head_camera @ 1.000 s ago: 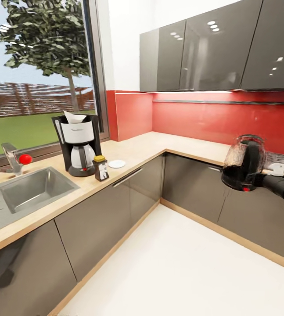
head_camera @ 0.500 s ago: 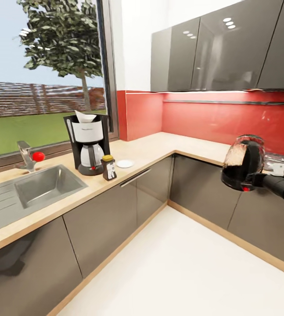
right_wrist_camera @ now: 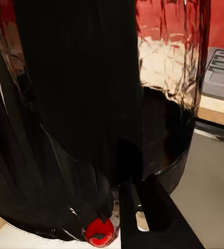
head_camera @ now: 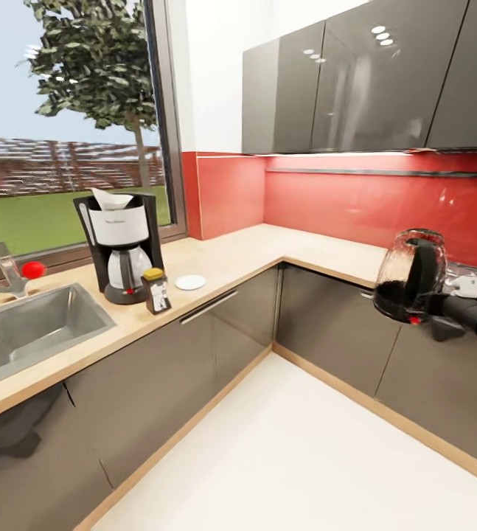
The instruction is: Set up a coffee station on the kitchen countertop: keep the coffee maker on the countertop, move the bottle of coffee from the kitchen shelf to the counter next to the coffee maker, place a paper coffee filter on top of the coffee maker, put the saucer next to the coffee maker with the coffee cup on the saucer, and place the electric kettle next to the coffee maker.
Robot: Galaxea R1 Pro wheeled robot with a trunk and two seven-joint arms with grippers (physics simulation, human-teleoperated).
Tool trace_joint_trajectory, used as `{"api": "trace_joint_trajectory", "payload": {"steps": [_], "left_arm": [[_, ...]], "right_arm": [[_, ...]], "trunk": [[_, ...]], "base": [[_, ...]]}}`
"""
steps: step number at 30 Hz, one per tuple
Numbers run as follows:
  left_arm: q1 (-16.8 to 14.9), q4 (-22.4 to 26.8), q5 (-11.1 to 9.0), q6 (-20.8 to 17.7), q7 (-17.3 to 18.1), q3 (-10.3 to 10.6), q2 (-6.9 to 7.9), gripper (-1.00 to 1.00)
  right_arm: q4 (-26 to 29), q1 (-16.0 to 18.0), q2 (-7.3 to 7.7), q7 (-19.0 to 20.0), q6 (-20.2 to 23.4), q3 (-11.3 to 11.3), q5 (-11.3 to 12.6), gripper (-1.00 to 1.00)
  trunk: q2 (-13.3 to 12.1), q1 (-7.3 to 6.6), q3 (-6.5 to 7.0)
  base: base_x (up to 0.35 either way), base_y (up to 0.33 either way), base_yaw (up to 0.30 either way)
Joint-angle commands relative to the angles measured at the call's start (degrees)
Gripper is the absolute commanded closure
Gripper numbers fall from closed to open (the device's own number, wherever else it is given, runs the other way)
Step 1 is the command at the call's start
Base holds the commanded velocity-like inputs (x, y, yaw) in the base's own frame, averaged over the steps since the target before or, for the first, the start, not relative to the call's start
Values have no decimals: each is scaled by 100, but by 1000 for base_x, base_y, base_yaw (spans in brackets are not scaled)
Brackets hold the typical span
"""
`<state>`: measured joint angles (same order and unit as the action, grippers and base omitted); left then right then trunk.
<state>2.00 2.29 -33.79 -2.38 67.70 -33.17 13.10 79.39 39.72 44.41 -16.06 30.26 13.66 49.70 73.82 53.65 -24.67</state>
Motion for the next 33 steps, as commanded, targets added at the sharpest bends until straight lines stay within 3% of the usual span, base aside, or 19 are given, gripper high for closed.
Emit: {"api": "trace_joint_trajectory", "payload": {"steps": [1,10,23,33], "left_arm": [[2,9,-57,-25,15,48,0,-100],[2,9,-57,-25,15,42,0,-100],[2,9,-57,-26,16,39,0,-100],[2,9,-57,-26,15,48,0,-100]], "right_arm": [[-6,9,6,-57,-1,14,41,100],[-15,9,6,-55,-2,14,54,100],[-3,9,6,-55,3,5,57,100],[-3,9,6,-55,1,5,57,100]], "trunk": [[3,3,-5],[3,3,-2],[3,3,30],[3,3,33]], "base": [[265,-213,0],[179,-136,35],[28,-7,218],[284,-23,22]]}}
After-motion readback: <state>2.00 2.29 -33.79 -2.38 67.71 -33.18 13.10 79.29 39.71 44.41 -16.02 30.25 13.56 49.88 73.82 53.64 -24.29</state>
